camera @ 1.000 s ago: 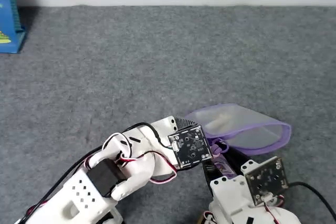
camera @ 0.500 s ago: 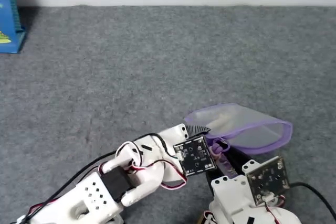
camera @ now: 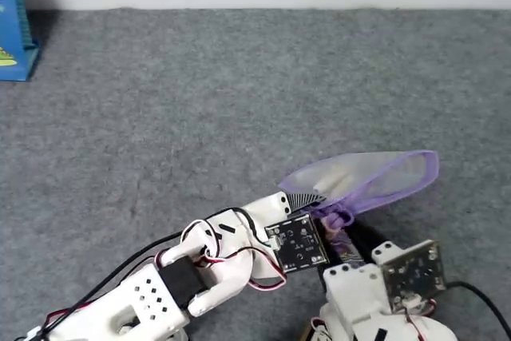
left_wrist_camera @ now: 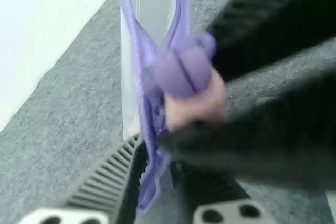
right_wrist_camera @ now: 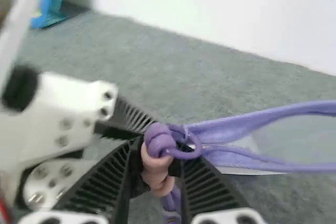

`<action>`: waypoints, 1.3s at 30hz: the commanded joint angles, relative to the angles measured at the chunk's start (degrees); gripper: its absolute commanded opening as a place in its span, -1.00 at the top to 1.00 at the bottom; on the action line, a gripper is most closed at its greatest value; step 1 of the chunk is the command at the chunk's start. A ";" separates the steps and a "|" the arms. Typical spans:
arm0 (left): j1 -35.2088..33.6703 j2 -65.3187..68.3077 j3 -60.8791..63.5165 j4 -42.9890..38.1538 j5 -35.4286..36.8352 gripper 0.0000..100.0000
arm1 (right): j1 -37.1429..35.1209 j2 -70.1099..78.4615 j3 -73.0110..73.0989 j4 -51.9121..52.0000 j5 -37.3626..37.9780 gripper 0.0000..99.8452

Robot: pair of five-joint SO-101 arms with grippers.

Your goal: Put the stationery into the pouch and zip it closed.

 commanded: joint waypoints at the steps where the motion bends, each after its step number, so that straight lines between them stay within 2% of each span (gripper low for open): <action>1: -1.76 -1.23 -0.04 -0.88 0.53 0.98 | 8.57 0.04 -2.11 -4.53 -0.18 0.99; 10: -9.58 -1.23 0.13 -0.26 0.88 0.98 | 21.58 0.04 -1.67 -12.53 -0.53 0.99; 18: -9.85 -1.23 -0.22 2.37 0.62 0.98 | 27.91 0.04 5.71 -21.41 -0.53 0.99; 30: -9.85 -1.32 -0.31 4.13 0.53 0.98 | 38.20 0.04 19.60 -46.02 -0.09 0.99; 35: -9.85 -1.32 -0.57 4.04 0.53 0.98 | 38.29 0.04 21.54 -47.60 -0.44 0.99; 39: -9.85 -1.49 -2.59 4.04 0.97 0.97 | 34.77 0.04 21.45 -47.43 -0.09 0.99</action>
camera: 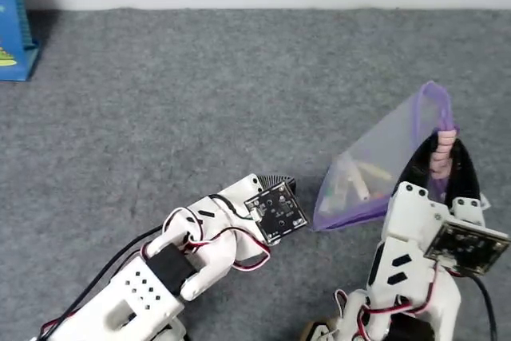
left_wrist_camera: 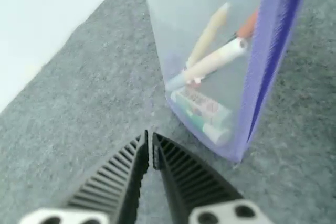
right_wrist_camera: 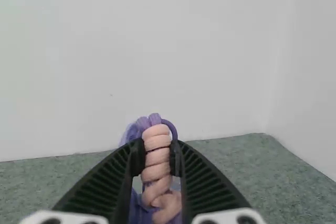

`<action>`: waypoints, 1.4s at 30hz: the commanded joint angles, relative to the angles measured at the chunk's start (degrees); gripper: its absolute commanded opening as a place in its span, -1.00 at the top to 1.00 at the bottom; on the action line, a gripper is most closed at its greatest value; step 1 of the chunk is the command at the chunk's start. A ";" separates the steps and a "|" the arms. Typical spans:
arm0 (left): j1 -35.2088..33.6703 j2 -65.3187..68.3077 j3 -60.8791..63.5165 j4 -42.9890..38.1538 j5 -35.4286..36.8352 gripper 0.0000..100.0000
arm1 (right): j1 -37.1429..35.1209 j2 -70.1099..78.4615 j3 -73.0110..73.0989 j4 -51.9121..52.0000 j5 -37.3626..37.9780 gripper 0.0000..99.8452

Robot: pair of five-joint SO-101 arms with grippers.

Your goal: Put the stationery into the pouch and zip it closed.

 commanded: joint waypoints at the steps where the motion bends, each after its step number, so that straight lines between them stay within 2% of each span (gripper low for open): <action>1: -0.26 -1.67 -3.38 0.26 1.41 0.96 | -3.47 -0.22 -0.44 -1.01 -0.18 0.99; 5: -0.26 -8.18 -2.33 0.97 8.53 0.77 | -8.57 -0.22 -1.93 -0.13 1.49 0.99; 8: 0.09 -15.65 -0.13 2.55 12.66 0.54 | -13.76 -0.22 -5.98 3.91 3.25 0.99; 10: 0.09 -20.92 0.84 4.13 15.21 0.47 | -17.45 -0.22 -9.14 6.55 3.52 0.99; 18: 5.45 -34.64 1.19 11.96 15.82 0.47 | -29.67 -0.22 -16.26 10.95 3.43 0.99; 31: 5.54 -34.29 1.19 11.08 15.91 0.47 | -40.04 -0.22 -19.16 12.35 3.08 0.99; 35: 5.63 -34.29 1.19 10.90 17.23 0.47 | -42.24 -0.22 -19.16 14.90 2.99 0.99; 42: 5.36 -34.29 3.30 10.81 17.58 0.50 | -41.80 -0.22 -19.34 17.89 0.09 0.99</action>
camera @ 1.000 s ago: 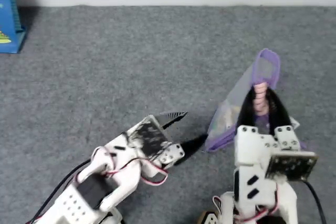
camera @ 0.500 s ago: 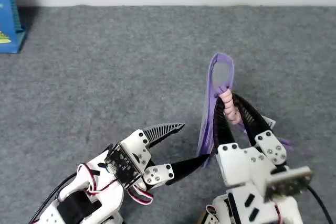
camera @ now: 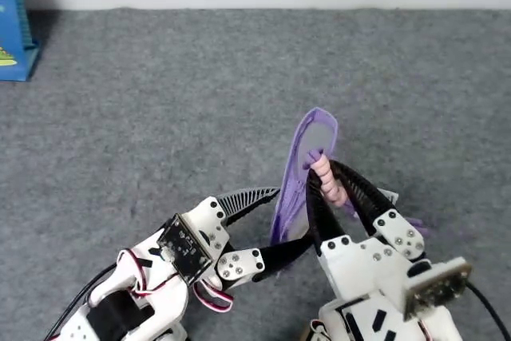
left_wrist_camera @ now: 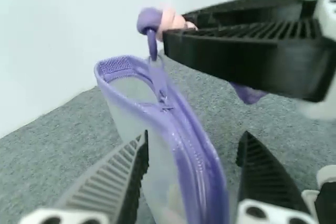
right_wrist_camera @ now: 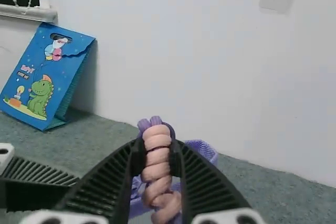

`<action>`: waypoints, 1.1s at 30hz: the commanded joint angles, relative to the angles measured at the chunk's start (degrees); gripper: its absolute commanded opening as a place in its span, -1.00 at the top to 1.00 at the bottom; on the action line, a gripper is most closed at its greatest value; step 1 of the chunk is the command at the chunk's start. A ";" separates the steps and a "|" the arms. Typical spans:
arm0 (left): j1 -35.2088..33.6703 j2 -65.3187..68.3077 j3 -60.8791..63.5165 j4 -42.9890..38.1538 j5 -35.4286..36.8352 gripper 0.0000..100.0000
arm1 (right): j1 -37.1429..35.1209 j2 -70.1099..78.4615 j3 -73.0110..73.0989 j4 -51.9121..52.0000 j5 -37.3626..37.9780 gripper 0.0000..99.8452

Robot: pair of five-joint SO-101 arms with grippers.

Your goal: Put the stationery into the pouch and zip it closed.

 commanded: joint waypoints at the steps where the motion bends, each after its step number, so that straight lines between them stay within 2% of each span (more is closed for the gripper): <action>1: 0.35 0.09 1.27 -1.14 0.35 0.53 | 0.04 -0.13 -3.96 0.31 -0.97 0.99; 11: 0.44 -0.26 1.54 -2.81 -4.22 0.81 | 0.13 -0.13 -7.74 8.22 -1.23 0.99; 18: 0.44 -0.35 1.71 -5.63 -4.13 0.81 | -0.22 -0.13 -7.74 10.59 -4.40 0.99; 25: 0.44 -0.35 1.71 -5.54 -4.48 0.82 | -0.04 -0.13 -7.74 12.62 -4.48 0.99; 29: 0.70 -0.26 1.71 -5.45 -5.54 0.99 | 0.13 -0.13 -7.65 12.26 -4.31 0.99; 33: 0.70 -0.26 1.63 -2.73 -7.21 0.98 | 0.48 -0.13 -7.65 11.47 -4.04 0.99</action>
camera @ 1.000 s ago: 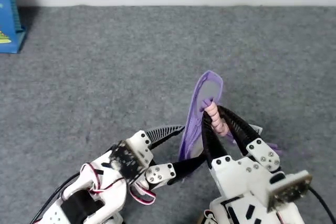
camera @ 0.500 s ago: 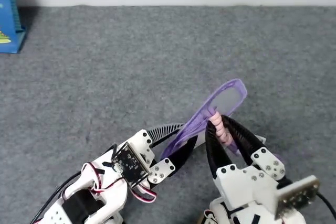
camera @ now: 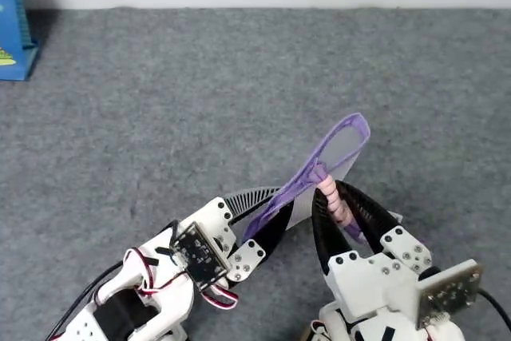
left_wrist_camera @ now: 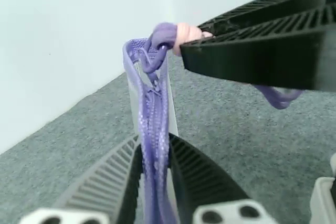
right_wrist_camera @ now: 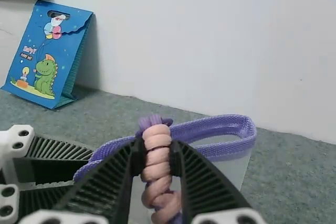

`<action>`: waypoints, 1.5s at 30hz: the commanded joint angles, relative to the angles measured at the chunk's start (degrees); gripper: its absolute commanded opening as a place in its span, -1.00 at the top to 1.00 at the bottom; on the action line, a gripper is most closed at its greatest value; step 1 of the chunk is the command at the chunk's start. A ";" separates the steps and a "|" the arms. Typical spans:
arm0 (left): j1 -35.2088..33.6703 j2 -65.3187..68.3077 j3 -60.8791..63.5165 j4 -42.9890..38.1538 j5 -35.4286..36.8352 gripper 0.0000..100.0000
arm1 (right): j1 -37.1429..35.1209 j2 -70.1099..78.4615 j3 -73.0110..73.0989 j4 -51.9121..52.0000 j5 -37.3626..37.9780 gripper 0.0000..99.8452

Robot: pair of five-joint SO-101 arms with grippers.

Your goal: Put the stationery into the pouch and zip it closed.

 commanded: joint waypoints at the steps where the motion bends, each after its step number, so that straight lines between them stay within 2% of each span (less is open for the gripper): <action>1: 0.44 -0.62 -0.66 0.97 -1.41 0.98 | 1.19 -0.04 -2.37 -1.45 -0.26 0.99; 9: 0.09 -0.70 -0.66 1.32 -1.41 0.98 | 14.46 0.04 -0.70 -8.92 -0.09 0.99; 16: -1.58 -0.70 -0.92 3.78 -1.49 0.98 | 27.03 0.04 13.10 -22.99 3.08 0.99; 23: -4.66 -0.70 -0.92 3.69 -1.49 0.98 | 32.31 0.04 22.86 -33.98 6.24 0.99; 27: -4.66 -0.70 -0.92 3.69 -1.49 0.98 | 32.04 0.04 21.27 -32.31 5.89 0.99; 31: -4.66 -0.70 -0.84 3.69 -1.49 0.98 | 30.64 0.04 15.74 -23.96 5.80 0.96; 36: -4.66 -0.70 -0.84 3.69 -1.49 0.98 | 20.18 0.04 8.26 -6.11 2.73 0.70; 40: -4.66 -0.70 -0.75 3.69 -1.49 0.98 | 10.59 0.04 4.22 0.84 -0.62 0.73; 45: -4.66 -0.70 -0.66 3.69 -1.49 0.98 | 1.98 0.04 4.22 2.24 -4.40 0.71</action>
